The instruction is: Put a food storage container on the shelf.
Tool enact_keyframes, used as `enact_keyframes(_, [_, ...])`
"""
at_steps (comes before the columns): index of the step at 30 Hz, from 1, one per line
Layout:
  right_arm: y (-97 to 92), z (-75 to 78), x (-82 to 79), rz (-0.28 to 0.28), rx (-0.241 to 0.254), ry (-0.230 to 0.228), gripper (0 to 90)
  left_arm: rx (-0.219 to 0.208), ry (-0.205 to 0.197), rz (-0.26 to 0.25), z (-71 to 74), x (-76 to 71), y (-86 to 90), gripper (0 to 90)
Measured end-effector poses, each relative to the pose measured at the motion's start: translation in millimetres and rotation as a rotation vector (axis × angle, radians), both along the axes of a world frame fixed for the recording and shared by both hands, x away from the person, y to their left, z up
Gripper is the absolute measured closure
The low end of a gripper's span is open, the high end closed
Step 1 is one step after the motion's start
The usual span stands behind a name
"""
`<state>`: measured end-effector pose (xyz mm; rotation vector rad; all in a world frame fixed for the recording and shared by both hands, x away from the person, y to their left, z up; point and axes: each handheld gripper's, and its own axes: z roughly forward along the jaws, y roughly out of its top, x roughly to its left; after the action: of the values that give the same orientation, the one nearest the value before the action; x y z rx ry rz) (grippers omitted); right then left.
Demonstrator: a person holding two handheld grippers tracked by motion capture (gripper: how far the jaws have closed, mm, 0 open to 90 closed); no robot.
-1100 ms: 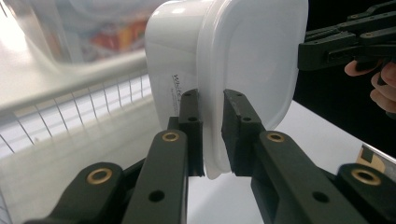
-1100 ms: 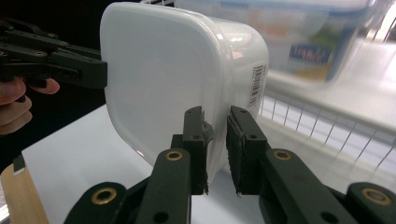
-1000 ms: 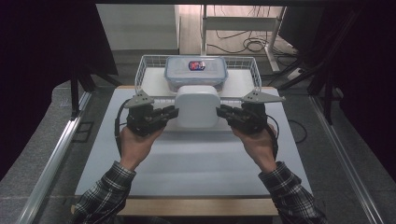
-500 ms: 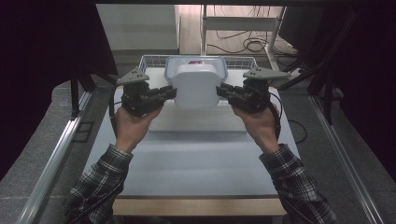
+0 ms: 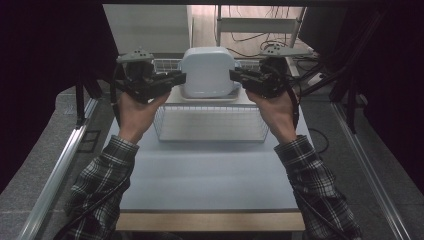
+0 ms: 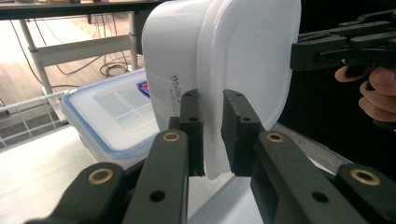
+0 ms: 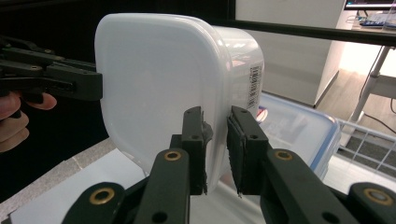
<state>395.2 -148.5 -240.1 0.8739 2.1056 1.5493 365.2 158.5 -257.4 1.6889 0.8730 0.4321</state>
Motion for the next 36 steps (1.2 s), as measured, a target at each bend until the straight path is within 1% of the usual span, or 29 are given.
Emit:
enact_keyframes(4, [1.7,2.7,7.8,-0.012,0.005,0.003,76.6,-0.006,0.016,0.001,2.1,9.5,0.4,79.4])
enact_keyframes(11, [1.6,1.8,20.4,-0.032,0.020,0.015,76.2,-0.028,0.047,-0.003,-1.7,24.9,-1.1,79.0])
enact_keyframes(13, [1.4,1.5,23.1,-0.038,0.022,0.017,76.1,-0.026,0.051,-0.006,-2.4,28.5,-1.3,78.8])
enact_keyframes(15, [1.4,1.5,25.3,-0.041,0.026,0.020,75.9,-0.034,0.059,-0.006,-2.7,31.6,-1.5,78.6])
enact_keyframes(20, [2.7,1.3,30.8,-0.052,0.020,0.022,75.0,-0.019,0.071,0.003,-2.6,38.3,-2.6,77.9])
enact_keyframes(24, [4.6,0.3,35.6,-0.061,0.016,0.026,73.6,-0.024,0.073,0.011,-1.8,42.5,-2.9,77.5])
enact_keyframes(26, [5.7,-0.3,37.9,-0.066,0.016,0.028,72.7,-0.026,0.081,0.018,-1.8,44.4,-3.7,77.2])
enact_keyframes(27, [6.0,-0.6,39.1,-0.069,0.016,0.029,72.2,-0.021,0.083,0.021,-1.7,45.7,-4.0,76.8])
enact_keyframes(32, [7.5,-0.7,43.1,-0.077,0.028,0.035,70.1,-0.027,0.083,0.023,-0.6,49.2,-4.7,75.1])
enact_keyframes(36, [9.0,0.5,45.5,-0.080,0.033,0.032,67.7,-0.033,0.082,0.032,1.3,51.5,-5.0,72.4])
